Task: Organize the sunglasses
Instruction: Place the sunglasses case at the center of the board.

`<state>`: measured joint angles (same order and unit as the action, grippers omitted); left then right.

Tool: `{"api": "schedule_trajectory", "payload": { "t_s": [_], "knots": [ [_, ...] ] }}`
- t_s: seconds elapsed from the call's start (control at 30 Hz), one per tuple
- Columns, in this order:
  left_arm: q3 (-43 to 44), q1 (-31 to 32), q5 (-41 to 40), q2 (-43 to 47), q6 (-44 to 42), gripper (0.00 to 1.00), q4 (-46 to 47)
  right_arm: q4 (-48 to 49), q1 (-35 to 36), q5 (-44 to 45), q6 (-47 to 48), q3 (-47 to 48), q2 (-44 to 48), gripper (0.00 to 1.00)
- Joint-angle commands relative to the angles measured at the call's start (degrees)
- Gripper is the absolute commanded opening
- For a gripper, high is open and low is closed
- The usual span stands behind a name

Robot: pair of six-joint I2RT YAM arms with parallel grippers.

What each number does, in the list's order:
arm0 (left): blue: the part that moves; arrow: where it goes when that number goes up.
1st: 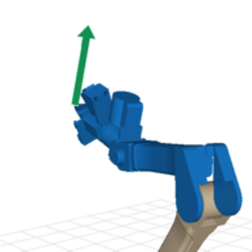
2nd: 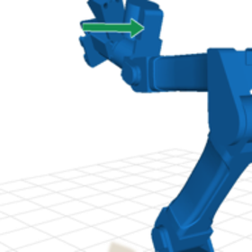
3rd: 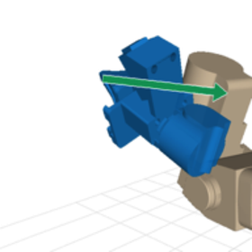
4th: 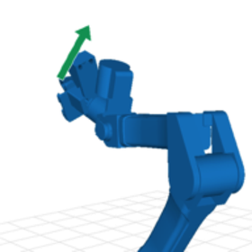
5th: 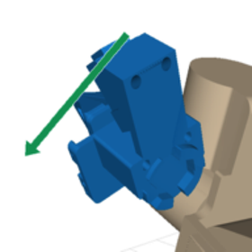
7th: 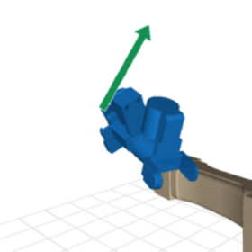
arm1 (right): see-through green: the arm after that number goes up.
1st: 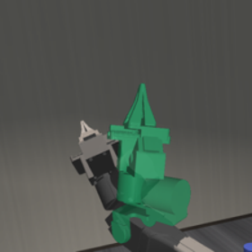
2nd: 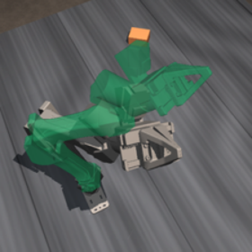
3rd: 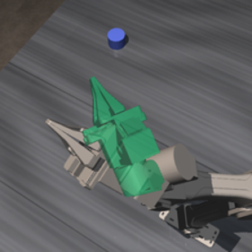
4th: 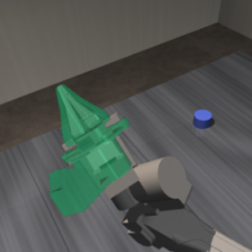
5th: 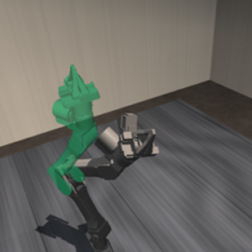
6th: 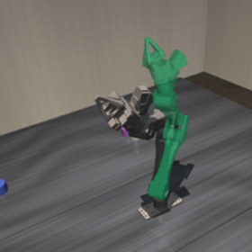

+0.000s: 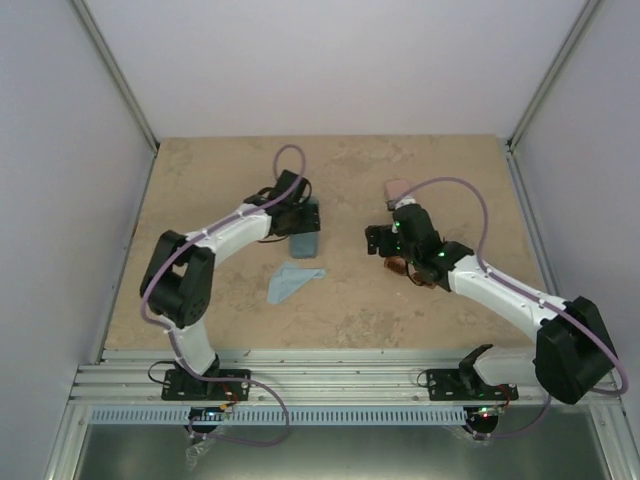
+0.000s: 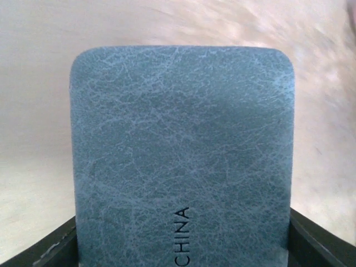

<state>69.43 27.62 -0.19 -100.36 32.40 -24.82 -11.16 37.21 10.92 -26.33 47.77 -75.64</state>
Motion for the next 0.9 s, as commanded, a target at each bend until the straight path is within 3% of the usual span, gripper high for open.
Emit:
{"api": "schedule_trajectory", "payload": {
  "t_s": [0.0,0.27,0.43,0.63,0.8,0.87],
  "knots": [
    [5.2,4.8,9.0,-5.7,-8.3,0.61,1.3,0.2,-4.1,4.0,-5.2,-4.1,4.2,0.95],
    [12.9,7.1,19.0,-15.0,-9.0,0.61,1.3,0.4,-8.3,-0.4,-5.7,-6.8,5.8,0.95],
    [14.1,8.9,19.4,-18.2,-5.9,0.63,0.9,0.9,-8.5,-1.4,-5.7,-6.5,4.6,0.95],
    [13.4,9.6,15.3,-17.8,-6.7,0.79,-1.7,3.8,-8.4,-5.4,-1.5,-5.5,2.0,0.98],
    [13.7,9.6,16.9,-16.2,-6.9,0.96,-3.3,4.4,-8.7,-6.4,-0.6,-2.7,-1.2,0.98],
    [12.5,9.6,16.9,-14.3,-6.0,0.98,-2.6,4.8,-8.9,-6.0,-0.7,-1.9,-2.4,0.98]
  ]
}}
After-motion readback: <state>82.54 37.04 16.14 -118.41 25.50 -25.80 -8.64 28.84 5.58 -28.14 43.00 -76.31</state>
